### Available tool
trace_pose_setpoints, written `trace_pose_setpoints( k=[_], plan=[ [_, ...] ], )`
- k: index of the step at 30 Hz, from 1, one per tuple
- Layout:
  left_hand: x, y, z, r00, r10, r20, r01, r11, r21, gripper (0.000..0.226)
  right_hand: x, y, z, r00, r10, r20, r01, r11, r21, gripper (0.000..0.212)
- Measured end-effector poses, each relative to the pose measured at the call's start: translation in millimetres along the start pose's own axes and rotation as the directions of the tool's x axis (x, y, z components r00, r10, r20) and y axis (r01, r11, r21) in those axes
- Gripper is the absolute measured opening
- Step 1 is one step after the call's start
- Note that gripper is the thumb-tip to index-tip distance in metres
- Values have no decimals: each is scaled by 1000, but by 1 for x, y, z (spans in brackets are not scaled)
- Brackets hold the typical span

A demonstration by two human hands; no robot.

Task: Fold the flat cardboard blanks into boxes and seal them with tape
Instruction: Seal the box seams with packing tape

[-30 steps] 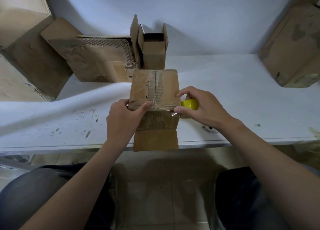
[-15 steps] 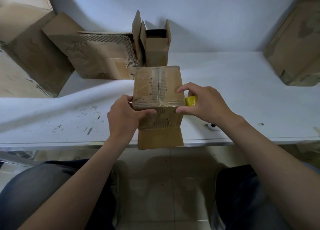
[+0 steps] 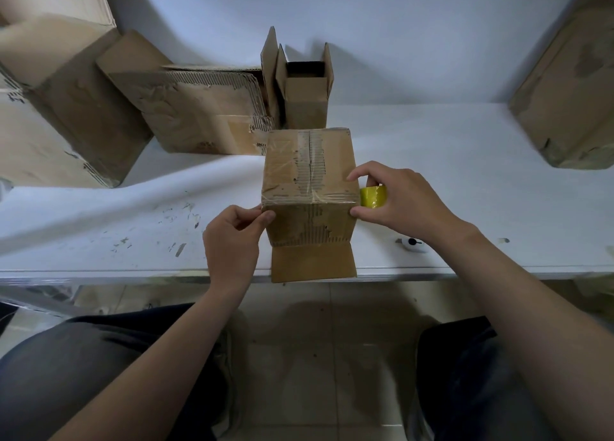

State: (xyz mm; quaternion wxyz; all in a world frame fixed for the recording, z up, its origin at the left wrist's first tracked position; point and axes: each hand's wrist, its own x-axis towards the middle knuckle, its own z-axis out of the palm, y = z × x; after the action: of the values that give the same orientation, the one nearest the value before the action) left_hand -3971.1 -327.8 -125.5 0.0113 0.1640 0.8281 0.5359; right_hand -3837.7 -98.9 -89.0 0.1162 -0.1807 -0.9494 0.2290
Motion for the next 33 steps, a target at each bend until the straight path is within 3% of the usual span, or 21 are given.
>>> trace_pose_setpoints(
  k=[4,6,10,15,20,23,28,33],
  plan=[
    [-8,1,4,996,60,-62,-60,998,5,9,-3,-4,1,1000,-13,-7,13,999,-49,49],
    [-13,2,7,996,78,-50,-79,997,-15,20,-6,-7,1,999,-35,8,35,999,-37,46],
    [-22,8,18,1000,25,16,-24,998,-57,62,-15,-19,11,990,-112,84,107,993,53,53],
    [-12,9,26,1000,-4,19,1,991,131,118,-25,-26,20,974,-157,164,128,976,174,67],
    [-4,9,33,992,-16,126,-18,964,264,146,-29,-25,22,974,-138,181,92,966,242,74],
    [-2,7,36,986,-6,165,-44,954,296,150,-31,-26,22,974,-140,177,90,960,266,72],
    [5,5,36,987,120,108,-143,962,231,139,-32,-27,23,979,-126,159,82,964,255,68],
    [5,7,39,991,100,93,-124,950,288,126,-38,-22,27,996,-55,72,44,988,148,60]
  ],
)
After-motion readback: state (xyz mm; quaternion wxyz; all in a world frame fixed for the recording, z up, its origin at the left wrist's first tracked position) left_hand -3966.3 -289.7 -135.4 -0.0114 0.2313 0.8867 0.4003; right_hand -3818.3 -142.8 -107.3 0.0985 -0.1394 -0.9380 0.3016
